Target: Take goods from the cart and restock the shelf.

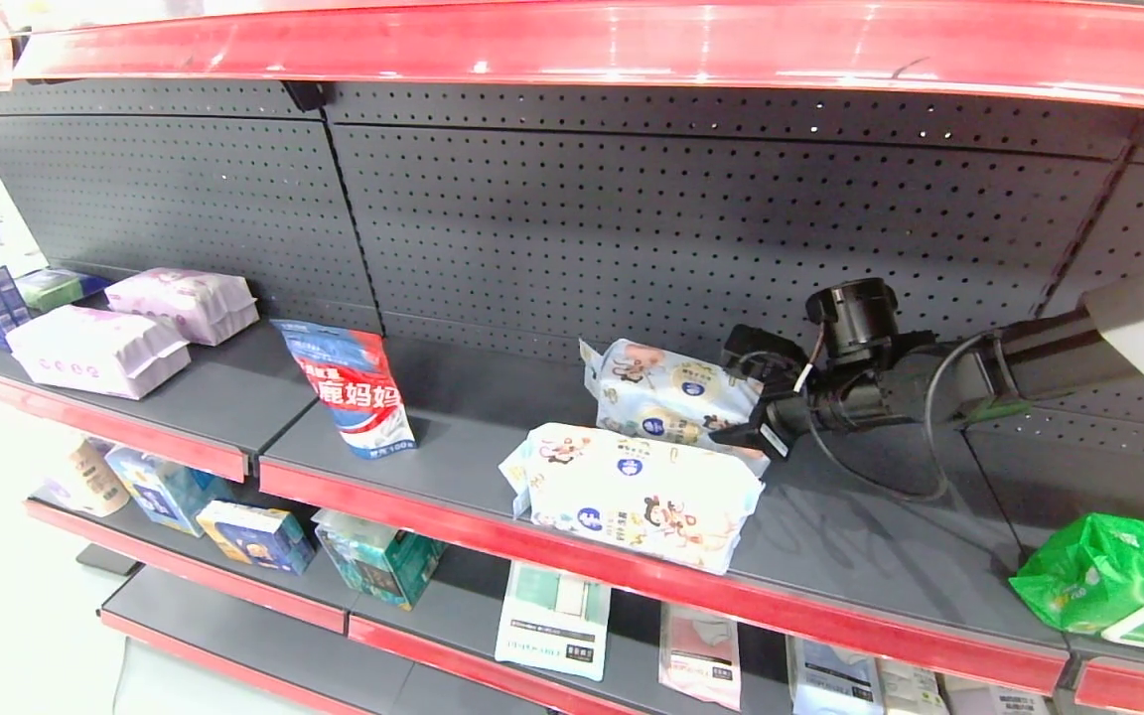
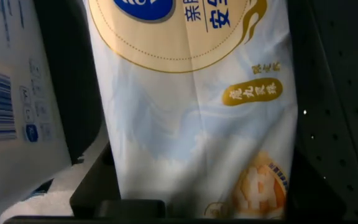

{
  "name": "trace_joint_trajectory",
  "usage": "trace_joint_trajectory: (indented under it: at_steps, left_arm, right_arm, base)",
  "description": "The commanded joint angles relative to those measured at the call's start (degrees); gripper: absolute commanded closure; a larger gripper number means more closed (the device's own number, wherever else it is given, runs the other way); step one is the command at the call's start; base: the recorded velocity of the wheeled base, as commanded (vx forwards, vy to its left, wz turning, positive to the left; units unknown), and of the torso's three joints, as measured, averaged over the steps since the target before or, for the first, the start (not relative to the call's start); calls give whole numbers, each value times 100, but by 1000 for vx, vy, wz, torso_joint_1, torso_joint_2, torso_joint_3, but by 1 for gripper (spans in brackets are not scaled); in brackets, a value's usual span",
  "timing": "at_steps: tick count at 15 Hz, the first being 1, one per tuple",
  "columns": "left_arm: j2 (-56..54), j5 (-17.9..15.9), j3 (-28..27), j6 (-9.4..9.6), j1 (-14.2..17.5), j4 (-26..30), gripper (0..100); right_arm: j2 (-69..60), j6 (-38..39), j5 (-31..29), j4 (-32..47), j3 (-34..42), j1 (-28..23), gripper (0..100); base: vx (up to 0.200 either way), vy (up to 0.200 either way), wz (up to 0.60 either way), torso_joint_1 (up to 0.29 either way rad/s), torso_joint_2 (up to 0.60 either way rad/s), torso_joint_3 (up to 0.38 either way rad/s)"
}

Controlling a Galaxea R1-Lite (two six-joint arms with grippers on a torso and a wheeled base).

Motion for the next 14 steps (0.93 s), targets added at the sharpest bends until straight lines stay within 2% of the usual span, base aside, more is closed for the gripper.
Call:
trace_joint_trajectory:
  at_steps: [1,4,14]
  left_arm:
    - [4,3,0,-1,1,1,0]
    - [4,3,0,-1,1,1,0]
    - [4,3,0,-1,1,-8,0]
  right_arm:
    - [25,-117,30,-2,-18,-83,100]
    - [17,-583,30,280,-27,-171,100]
    - [61,-618,-260,280,-123,-39,100]
  base:
    - [0,0,0,0,0,0]
    - [0,0,0,0,0,0]
    - [0,0,0,0,0,0]
